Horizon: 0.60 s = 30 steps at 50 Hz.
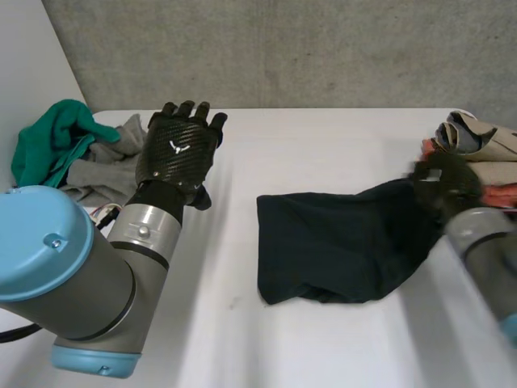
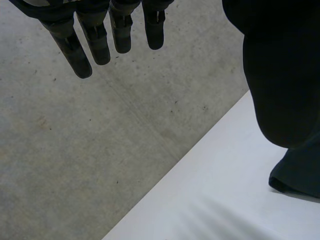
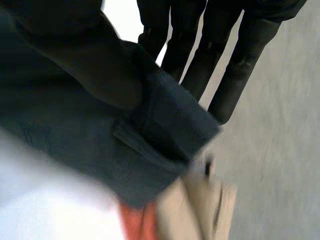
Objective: Fold the laundry.
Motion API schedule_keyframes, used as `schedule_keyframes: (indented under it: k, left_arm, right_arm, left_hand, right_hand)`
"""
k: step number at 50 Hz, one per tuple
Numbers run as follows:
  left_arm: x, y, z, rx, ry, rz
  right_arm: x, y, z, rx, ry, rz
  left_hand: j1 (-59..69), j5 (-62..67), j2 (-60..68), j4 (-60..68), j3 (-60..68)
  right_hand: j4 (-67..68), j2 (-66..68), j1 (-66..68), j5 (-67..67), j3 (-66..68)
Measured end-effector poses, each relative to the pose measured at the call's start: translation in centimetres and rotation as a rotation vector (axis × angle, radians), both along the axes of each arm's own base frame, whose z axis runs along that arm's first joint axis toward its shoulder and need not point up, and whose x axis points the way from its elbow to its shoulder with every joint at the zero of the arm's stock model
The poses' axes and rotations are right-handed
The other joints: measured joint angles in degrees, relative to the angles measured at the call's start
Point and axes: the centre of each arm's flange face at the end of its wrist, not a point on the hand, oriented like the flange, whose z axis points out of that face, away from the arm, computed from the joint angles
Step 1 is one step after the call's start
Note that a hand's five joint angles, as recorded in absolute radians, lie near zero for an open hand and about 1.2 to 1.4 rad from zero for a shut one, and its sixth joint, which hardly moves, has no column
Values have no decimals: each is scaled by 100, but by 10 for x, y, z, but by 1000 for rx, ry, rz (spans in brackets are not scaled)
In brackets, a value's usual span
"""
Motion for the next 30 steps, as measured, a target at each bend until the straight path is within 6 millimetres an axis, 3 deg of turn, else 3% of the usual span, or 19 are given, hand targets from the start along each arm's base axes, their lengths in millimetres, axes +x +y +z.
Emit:
schedule_keyframes:
  k: [1, 3, 5, 6, 7, 12, 13, 17, 21, 30]
  left_arm:
    - [0, 0, 0, 0, 0, 1]
    - [2, 0, 0, 1, 0, 4]
    - [3, 0, 0, 1, 0, 5]
    - [3, 1, 0, 2, -1, 7]
    - [4, 1, -1, 3, -1, 7]
    - [4, 2, -1, 5, -3, 7]
    - [4, 2, -1, 5, -3, 6]
    - [3, 0, 2, -6, 4, 6]
    - [-1, -4, 8, -27, 20, 4]
    - [-36, -8, 12, -11, 93, -67]
  right_arm:
    - [5, 3, 0, -5, 1, 19]
    - [42, 29, -8, -34, 15, 190]
    - [52, 38, -12, -37, 22, 241]
    - [78, 67, -26, -43, 52, 395]
    - [87, 80, -34, -40, 71, 460]
    - [104, 123, -61, -26, 145, 665]
    - [104, 128, -64, -24, 151, 687]
    - [102, 127, -51, -33, 112, 686]
    - [92, 111, -21, -17, -20, 608]
    - [44, 56, 49, 261, -624, 329]
  left_hand:
    - [0, 0, 0, 0, 0]
    - [0, 0, 0, 0, 0]
    - [0, 0, 0, 0, 0]
    - [0, 0, 0, 0, 0]
    - [0, 0, 0, 0, 0]
    - [0, 0, 0, 0, 0]
    - [0, 0, 0, 0, 0]
    - [0, 0, 0, 0, 0]
    - [0, 0, 0, 0, 0]
    - [0, 0, 0, 0, 0]
  right_hand:
    - [0, 0, 0, 0, 8]
    - [5, 0, 0, 0, 63]
    - [10, 0, 0, 0, 65]
    - [30, 0, 0, 41, 79]
    - [30, 0, 0, 47, 79]
    - [-73, -131, -65, -44, -21]
    - [-945, -908, -548, -855, -863]
    - [-4018, -3964, -3594, -3937, -3823]
    - [-5339, -5183, -4717, -5246, -5196]
    - [-5665, -5517, -5001, -5496, -5559]
